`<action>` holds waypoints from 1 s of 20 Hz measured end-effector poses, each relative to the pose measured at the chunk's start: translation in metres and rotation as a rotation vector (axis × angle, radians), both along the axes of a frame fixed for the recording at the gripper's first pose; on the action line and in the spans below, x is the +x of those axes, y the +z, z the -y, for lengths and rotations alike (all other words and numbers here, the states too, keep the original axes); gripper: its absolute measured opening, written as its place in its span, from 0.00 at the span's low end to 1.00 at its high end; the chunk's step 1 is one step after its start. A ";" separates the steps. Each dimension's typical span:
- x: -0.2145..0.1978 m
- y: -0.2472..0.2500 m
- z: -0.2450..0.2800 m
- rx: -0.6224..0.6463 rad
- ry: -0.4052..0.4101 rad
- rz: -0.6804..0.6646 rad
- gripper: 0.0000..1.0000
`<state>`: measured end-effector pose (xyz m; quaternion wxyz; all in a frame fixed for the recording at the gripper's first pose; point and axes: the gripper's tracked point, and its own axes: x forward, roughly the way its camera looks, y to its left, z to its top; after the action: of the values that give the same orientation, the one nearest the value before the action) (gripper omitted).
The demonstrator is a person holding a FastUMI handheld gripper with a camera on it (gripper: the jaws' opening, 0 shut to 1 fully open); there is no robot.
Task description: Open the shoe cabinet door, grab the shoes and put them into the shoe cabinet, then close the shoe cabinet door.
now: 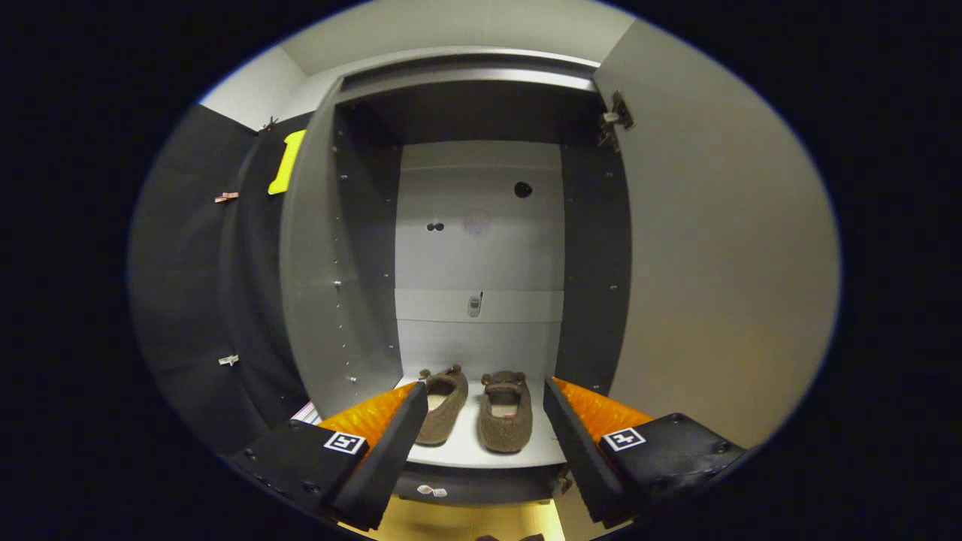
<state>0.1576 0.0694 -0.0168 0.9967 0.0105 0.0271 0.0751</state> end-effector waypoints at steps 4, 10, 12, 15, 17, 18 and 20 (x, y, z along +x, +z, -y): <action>-0.066 -0.001 0.013 0.021 0.018 0.046 0.98; -0.148 -0.026 0.037 0.029 0.005 -0.011 0.98; -0.175 -0.029 0.048 0.040 0.002 -0.023 0.98; -0.209 -0.026 0.075 0.001 0.009 -0.028 0.98; -0.231 -0.021 0.100 0.007 -0.006 -0.043 0.98; -0.241 -0.018 0.114 0.018 -0.025 -0.049 0.98; -0.257 -0.018 0.147 0.014 -0.081 -0.060 0.98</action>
<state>-0.0993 -0.0777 -0.0351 0.9976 0.0206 0.0563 0.0348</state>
